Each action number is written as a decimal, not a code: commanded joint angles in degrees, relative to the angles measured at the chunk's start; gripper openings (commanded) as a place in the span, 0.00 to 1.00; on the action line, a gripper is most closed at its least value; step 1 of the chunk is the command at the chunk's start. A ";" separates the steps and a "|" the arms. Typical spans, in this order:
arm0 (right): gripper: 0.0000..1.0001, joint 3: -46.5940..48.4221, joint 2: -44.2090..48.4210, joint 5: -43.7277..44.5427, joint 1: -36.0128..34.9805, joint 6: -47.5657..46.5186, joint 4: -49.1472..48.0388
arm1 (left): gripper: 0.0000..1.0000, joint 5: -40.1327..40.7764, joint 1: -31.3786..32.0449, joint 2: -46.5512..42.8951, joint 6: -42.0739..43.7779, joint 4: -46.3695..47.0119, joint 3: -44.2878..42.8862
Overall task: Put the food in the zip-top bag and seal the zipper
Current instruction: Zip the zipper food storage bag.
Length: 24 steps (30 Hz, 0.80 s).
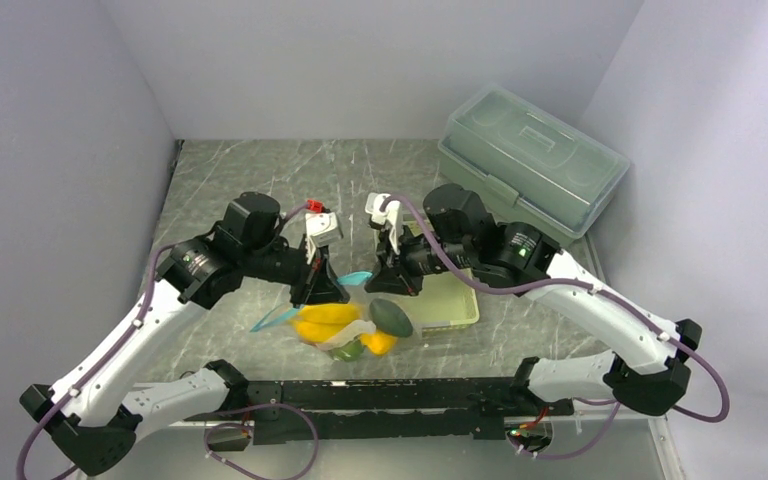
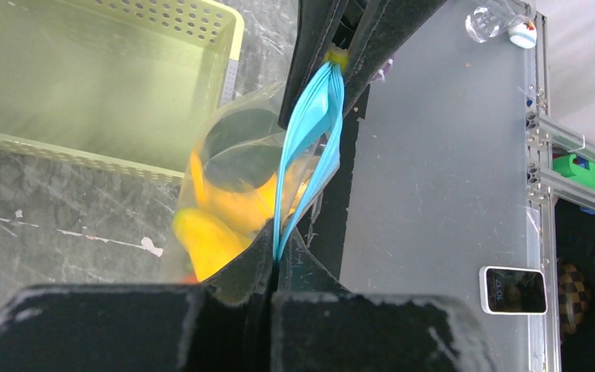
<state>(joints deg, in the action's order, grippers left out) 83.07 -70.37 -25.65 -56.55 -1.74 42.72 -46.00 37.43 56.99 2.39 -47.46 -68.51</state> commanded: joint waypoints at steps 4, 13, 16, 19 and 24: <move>0.62 -3.00 6.55 1.09 0.48 -1.35 -3.80 | 0.00 -0.67 0.10 -1.19 2.18 -1.18 -2.51; 0.86 -9.06 12.55 0.16 0.48 -3.32 -7.48 | 0.00 -4.47 0.05 -2.24 2.27 -1.33 -2.64; 0.87 -9.46 12.54 -0.23 0.48 -4.07 -8.47 | 0.00 -5.79 0.07 -2.12 2.39 -1.72 -2.79; 0.87 -9.49 11.76 -0.24 0.48 -4.75 -9.69 | 0.00 -6.48 0.10 -2.31 2.44 -1.67 -2.82; 0.85 -7.44 8.95 -1.98 0.49 -5.69 -9.51 | 0.00 -7.43 0.10 -2.50 2.74 -1.90 -3.04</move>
<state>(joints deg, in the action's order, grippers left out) 73.60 -59.99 -25.74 -56.23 -5.78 36.25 -49.76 37.54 55.83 3.01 -50.52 -68.55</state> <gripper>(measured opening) 0.865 0.022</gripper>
